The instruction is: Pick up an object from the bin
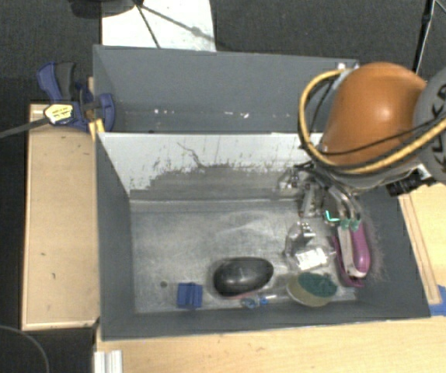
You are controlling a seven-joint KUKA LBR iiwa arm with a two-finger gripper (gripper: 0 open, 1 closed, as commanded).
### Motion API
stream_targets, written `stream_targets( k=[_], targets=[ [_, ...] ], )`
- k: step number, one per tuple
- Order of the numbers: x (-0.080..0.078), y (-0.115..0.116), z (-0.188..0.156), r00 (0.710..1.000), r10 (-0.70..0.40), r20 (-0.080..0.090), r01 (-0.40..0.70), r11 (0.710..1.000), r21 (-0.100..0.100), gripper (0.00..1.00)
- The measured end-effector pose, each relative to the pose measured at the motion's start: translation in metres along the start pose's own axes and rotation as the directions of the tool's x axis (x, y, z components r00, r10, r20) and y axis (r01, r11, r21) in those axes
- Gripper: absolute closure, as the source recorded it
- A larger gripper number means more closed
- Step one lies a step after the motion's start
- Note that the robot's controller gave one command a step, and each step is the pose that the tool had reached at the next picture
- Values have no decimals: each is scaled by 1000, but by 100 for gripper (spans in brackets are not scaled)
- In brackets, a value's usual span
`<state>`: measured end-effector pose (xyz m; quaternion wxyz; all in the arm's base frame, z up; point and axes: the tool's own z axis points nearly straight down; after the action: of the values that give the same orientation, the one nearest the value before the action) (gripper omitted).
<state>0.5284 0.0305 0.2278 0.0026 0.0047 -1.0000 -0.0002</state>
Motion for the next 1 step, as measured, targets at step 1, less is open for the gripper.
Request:
stream_targets(
  k=[1],
  targets=[
    [42,-12,144,999,-41,-1,41,999,-5,0]
  ],
)
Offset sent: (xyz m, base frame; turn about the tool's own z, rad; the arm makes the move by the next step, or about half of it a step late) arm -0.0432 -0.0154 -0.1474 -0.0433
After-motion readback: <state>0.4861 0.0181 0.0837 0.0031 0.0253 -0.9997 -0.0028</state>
